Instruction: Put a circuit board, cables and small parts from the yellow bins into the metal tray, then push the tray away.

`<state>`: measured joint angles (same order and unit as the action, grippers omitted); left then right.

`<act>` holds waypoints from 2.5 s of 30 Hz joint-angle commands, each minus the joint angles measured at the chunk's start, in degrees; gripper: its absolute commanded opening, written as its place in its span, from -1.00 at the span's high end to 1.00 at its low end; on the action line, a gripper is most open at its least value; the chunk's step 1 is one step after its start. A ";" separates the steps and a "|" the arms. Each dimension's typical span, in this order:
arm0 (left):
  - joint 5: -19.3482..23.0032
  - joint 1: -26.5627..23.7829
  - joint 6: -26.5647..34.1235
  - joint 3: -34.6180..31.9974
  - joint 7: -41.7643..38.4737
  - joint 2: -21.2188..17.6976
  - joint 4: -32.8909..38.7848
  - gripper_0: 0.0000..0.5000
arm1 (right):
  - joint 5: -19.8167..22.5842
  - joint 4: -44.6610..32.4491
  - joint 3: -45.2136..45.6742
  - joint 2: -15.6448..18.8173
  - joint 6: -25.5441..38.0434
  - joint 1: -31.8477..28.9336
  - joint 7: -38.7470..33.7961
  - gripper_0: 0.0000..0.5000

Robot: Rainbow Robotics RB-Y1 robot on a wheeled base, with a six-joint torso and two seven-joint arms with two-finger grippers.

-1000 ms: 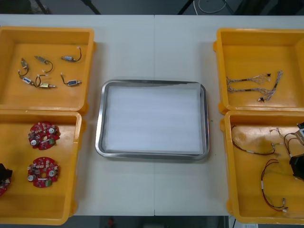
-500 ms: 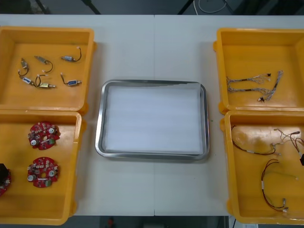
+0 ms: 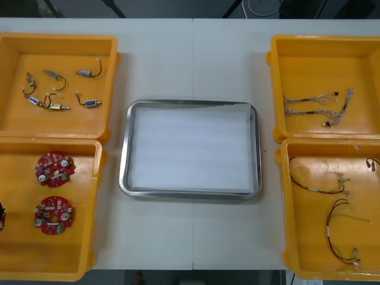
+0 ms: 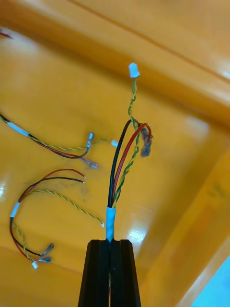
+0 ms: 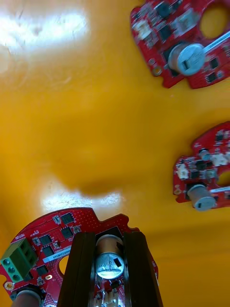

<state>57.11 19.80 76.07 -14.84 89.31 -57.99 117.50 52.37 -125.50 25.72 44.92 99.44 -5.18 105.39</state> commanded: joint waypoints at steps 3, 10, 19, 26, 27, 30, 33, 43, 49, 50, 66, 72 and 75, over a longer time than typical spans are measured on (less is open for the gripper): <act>-1.12 -7.93 8.84 -1.86 -7.31 -1.95 6.78 1.00 | 1.33 -5.98 1.71 1.13 6.12 5.18 -1.50 1.00; 0.02 -17.43 15.96 1.57 -9.77 -1.95 9.07 1.00 | 2.56 -10.38 -1.11 1.48 10.56 10.10 -2.47 1.00; 1.87 -31.49 22.99 9.12 -13.90 -1.95 9.07 1.00 | 4.50 -12.57 -7.08 3.85 10.56 14.76 -4.14 1.00; 2.39 -41.60 24.57 18.35 -21.63 -1.69 10.56 1.00 | 5.38 -13.45 -10.25 4.12 10.56 16.17 -4.93 1.00; 2.48 -43.00 24.66 19.67 -22.86 -1.42 10.65 1.00 | 5.64 -13.45 -10.25 4.21 10.56 16.26 -4.84 1.00; 2.48 -46.34 24.83 22.66 -26.20 0.16 10.91 1.00 | 6.61 -13.45 -10.25 4.56 10.56 16.52 -4.84 1.00; 2.31 -49.68 26.15 25.03 -29.63 2.45 11.00 1.00 | 6.96 -13.45 -10.25 4.82 10.56 16.61 -4.93 1.00; -0.60 -58.91 30.02 33.65 -42.46 11.41 11.09 1.00 | 6.96 -13.45 -10.33 5.35 10.56 16.78 -4.93 1.00; -3.67 -61.99 30.28 39.36 -50.11 15.37 8.89 1.00 | 6.34 -13.45 -10.25 5.35 10.56 16.87 -5.02 1.00; -4.02 -62.60 30.28 40.24 -51.43 16.16 8.28 1.00 | 6.17 -13.45 -10.25 5.35 10.56 16.87 -5.02 1.00; -13.78 -64.62 26.15 51.31 -57.93 24.07 -0.78 1.00 | 5.99 -14.07 -10.25 5.44 10.56 17.84 -5.20 1.00; -17.12 -64.54 22.28 54.91 -58.02 24.95 -3.33 1.00 | 5.64 -14.95 -10.25 5.52 10.56 17.66 -5.20 1.00; -18.35 -64.62 20.17 56.23 -58.02 25.47 -5.26 1.00 | 5.73 -14.95 -10.25 5.52 10.56 17.66 -5.20 1.00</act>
<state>40.19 -42.59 98.33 39.64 28.49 -34.33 113.33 58.47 -138.84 15.95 48.23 109.80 11.24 102.37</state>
